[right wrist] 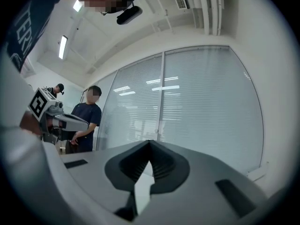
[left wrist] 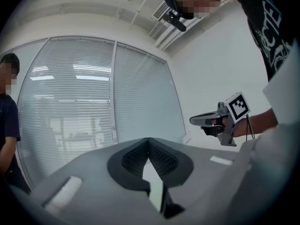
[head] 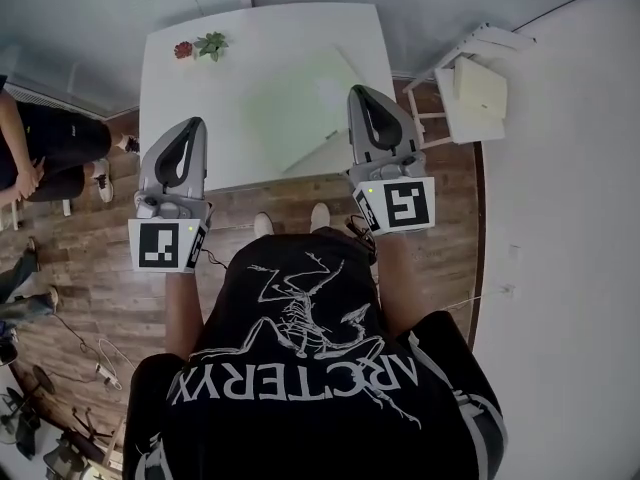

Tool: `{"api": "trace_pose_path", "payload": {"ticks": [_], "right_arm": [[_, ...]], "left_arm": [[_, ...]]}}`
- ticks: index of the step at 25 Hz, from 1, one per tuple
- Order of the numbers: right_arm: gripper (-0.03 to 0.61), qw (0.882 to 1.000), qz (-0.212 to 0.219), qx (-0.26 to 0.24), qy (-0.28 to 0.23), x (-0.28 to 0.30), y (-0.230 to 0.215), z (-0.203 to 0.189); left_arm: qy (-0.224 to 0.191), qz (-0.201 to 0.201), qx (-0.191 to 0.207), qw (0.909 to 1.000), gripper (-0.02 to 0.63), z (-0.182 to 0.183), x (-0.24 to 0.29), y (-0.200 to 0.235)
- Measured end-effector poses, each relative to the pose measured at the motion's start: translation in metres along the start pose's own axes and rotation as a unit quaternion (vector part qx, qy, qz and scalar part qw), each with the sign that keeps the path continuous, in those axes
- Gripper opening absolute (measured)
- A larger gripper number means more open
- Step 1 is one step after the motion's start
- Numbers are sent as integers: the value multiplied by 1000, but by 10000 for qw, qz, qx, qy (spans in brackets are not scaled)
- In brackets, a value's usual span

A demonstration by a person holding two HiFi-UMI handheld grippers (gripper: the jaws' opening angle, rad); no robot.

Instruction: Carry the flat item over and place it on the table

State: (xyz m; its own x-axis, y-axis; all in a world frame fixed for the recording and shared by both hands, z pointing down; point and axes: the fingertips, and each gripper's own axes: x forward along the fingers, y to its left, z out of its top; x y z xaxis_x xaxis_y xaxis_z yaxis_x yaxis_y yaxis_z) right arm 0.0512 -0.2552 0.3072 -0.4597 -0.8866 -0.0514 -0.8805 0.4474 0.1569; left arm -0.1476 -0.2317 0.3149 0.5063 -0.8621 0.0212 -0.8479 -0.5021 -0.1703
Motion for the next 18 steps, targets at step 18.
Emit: {"api": "trace_pose_path", "payload": {"ticks": [18], "right_arm": [[11, 9999, -58, -143, -30, -5, -9, 3]], "left_arm": [[-199, 152, 83, 9997, 11, 14, 11, 9]]}}
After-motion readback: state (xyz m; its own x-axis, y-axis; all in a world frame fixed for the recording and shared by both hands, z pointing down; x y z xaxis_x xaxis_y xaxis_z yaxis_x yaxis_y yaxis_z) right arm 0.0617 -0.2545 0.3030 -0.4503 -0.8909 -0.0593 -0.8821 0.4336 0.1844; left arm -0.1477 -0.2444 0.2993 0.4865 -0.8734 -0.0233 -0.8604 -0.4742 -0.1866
